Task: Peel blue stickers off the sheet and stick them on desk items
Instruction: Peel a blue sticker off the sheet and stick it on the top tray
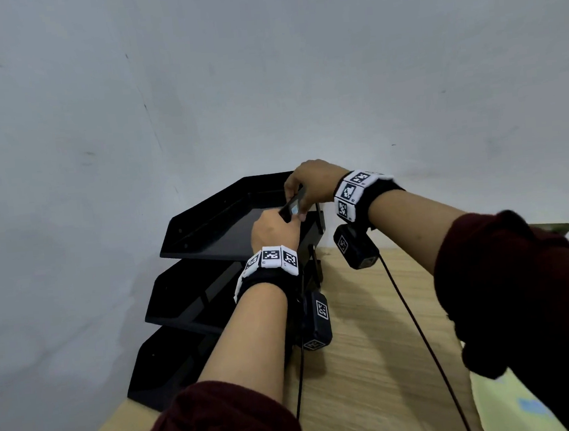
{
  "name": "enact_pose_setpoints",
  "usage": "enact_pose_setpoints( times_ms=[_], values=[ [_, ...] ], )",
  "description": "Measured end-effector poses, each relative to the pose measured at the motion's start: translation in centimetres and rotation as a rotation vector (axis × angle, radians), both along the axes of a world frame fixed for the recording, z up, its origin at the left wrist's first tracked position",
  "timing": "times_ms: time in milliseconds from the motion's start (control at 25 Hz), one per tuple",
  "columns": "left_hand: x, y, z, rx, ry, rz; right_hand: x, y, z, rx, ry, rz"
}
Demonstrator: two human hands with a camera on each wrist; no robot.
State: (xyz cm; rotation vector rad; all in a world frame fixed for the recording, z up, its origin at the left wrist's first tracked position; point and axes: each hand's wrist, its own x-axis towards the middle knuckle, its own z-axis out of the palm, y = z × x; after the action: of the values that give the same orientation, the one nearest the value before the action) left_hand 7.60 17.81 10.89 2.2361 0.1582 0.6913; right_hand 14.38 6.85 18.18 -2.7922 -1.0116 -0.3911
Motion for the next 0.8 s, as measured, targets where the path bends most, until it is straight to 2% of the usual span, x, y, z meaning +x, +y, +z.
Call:
enact_pose_setpoints(
  times_ms=[80,360,560,800],
  values=[
    [-0.1,0.0,0.0,-0.007,-0.004,-0.002,0.3,0.6,0.3,-0.028,0.005,-0.018],
    [0.0,0.2,-0.2,-0.034,0.014,-0.019,1.5,0.0,-1.0,0.189,0.056,0.024],
    [0.1,0.0,-0.2,-0.029,0.018,0.011,1.5,-0.4,-1.3,0.229,0.063,0.046],
    [0.5,0.1,-0.1,-0.002,-0.001,0.029,1.2,-1.7,-1.4,0.338,0.2,0.09]
  ],
)
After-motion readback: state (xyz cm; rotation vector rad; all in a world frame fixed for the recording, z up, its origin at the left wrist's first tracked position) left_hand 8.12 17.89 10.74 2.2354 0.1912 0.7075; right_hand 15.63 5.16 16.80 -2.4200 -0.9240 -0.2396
